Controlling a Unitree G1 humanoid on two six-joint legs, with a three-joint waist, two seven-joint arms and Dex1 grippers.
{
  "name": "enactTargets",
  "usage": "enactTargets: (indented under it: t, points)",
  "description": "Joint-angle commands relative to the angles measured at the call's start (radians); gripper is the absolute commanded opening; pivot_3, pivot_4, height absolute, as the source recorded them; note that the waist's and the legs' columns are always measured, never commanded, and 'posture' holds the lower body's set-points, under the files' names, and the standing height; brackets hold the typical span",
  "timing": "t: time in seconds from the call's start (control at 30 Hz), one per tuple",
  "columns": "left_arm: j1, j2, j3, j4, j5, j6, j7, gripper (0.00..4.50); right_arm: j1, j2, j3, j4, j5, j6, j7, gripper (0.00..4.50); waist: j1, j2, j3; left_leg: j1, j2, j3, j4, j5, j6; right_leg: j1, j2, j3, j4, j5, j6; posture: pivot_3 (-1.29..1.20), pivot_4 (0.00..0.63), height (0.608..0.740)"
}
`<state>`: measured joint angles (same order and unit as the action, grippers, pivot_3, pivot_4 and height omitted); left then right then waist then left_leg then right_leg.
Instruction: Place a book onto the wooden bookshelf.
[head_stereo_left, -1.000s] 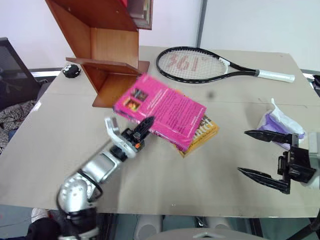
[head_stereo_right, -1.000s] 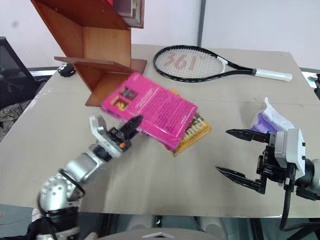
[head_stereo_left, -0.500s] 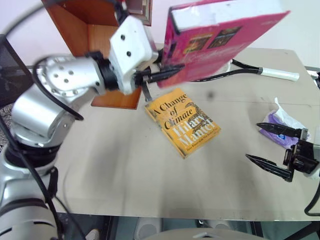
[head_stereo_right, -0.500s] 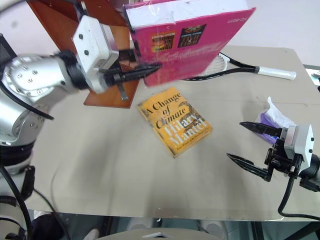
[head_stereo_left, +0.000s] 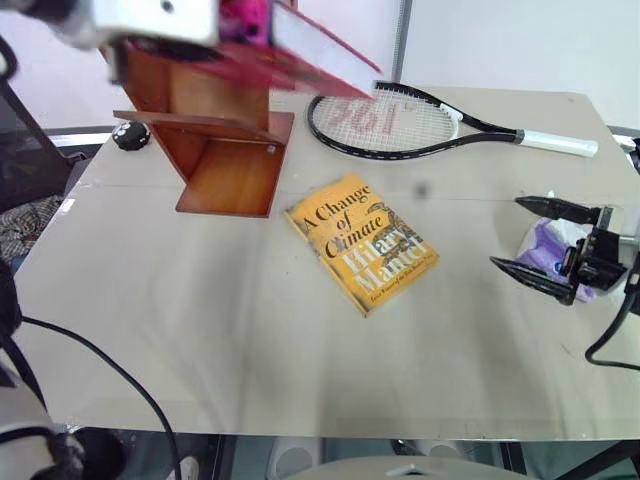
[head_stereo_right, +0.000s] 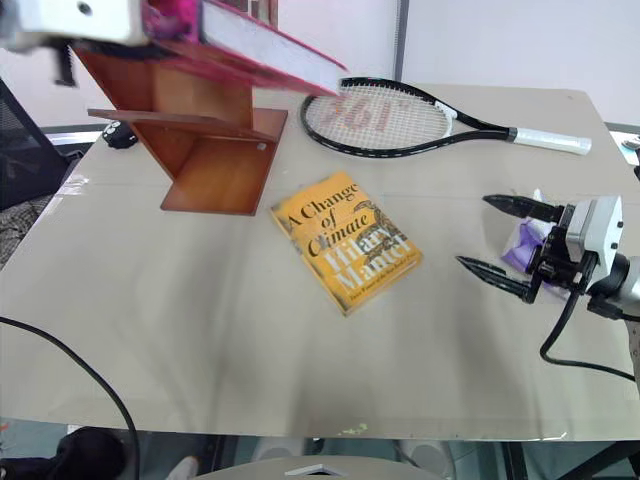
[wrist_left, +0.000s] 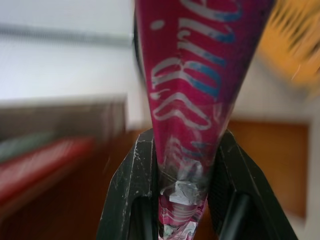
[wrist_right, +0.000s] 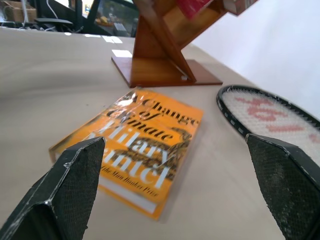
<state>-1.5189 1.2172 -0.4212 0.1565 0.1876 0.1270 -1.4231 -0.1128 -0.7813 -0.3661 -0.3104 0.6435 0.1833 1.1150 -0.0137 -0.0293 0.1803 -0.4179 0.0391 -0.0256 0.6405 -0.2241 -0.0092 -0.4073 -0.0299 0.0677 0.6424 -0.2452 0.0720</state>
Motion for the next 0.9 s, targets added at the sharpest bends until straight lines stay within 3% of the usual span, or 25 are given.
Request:
enactTargets:
  t: [0.03,0.2,0.3,0.57,0.9]
  points:
    - [-0.096,0.020,-0.004,0.108,0.159,-0.116,-0.042,0.63,-0.048,-0.009,-0.006,0.016,-0.003,-0.044,0.015,4.47,0.000,0.001,0.001,0.000,0.000,0.000,0.000,0.000,0.000,0.000,0.000,0.000,-0.001,0.000,0.000,0.00,0.150,0.740]
    - [-0.068,0.045,-0.029,0.207,0.356,-0.180,-0.034,0.63,-0.099,0.005,-0.035,-0.042,0.075,-0.022,-0.010,4.47,-0.003,0.002,0.002,0.000,0.000,0.000,0.000,0.000,0.000,0.000,-0.001,0.000,0.001,0.001,-0.001,0.00,0.150,0.740]
    - [-0.002,0.034,-0.014,0.215,0.402,-0.169,0.016,0.63,-0.107,0.006,-0.062,-0.086,0.130,0.003,-0.046,4.47,-0.020,0.003,0.001,0.003,0.001,0.001,0.000,0.000,0.000,0.000,0.000,0.002,0.005,0.001,-0.001,0.00,0.150,0.740]
    - [0.295,-0.075,0.103,-0.018,0.389,0.122,0.050,0.63,-0.044,-0.001,-0.130,-0.146,0.196,0.065,-0.136,4.47,-0.026,-0.001,0.002,0.002,0.002,-0.001,0.010,0.000,0.000,-0.001,0.002,0.001,0.016,0.000,-0.001,0.00,0.150,0.740]
    - [0.378,-0.093,0.145,0.007,0.388,0.075,0.136,0.63,0.008,-0.007,-0.152,-0.206,0.228,0.111,-0.182,4.47,-0.020,0.000,0.002,0.004,0.000,0.000,0.010,0.000,0.000,0.000,0.000,0.002,0.019,0.000,-0.002,0.00,0.150,0.740]
